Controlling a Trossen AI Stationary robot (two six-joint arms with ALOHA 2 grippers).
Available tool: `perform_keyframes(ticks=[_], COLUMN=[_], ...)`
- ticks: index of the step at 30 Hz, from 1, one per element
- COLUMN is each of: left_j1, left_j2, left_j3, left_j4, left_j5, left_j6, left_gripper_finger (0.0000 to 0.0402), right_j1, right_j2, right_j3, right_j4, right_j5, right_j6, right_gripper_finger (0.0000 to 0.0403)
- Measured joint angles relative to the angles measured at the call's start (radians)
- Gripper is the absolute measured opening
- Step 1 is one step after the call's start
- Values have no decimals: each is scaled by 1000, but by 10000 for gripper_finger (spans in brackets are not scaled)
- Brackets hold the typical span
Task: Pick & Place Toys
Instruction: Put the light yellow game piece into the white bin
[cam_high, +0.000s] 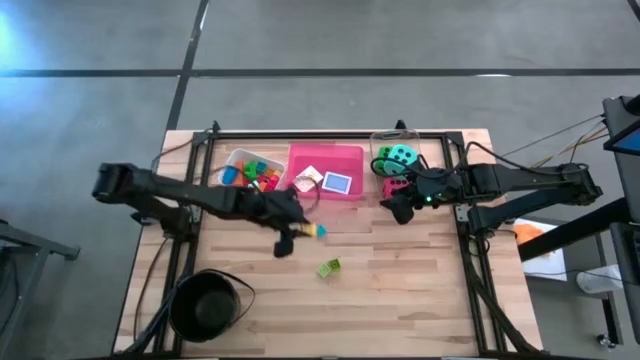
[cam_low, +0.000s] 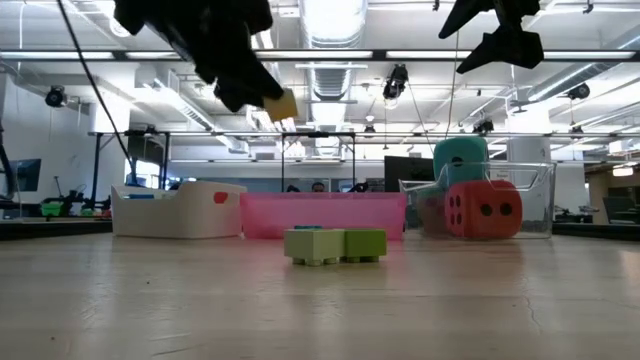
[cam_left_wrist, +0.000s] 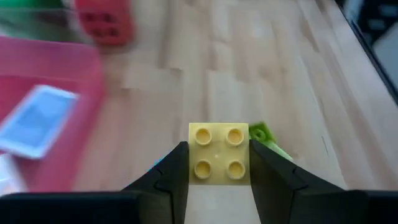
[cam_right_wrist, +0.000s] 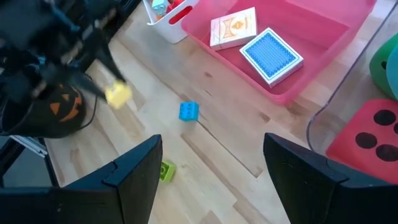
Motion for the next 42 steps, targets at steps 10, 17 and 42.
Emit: perform_keyframes(ticks=[10, 17, 42], left_j1=[251, 456, 563], left_j2=[-202, -217, 15], left_j3=[1, 0, 1], left_j4=[-182, -376, -542], left_j5=[-46, -68, -164], left_j6=[-200, -343, -400], left_gripper_finger=[131, 131, 131], right_j1=[0, 0, 0], right_j2=[0, 0, 0], right_j3=[2, 3, 4], right_j4=[18, 19, 20], right_j5=[0, 0, 1], right_j6=[-20, -16, -8], right_gripper_finger=[271, 271, 271])
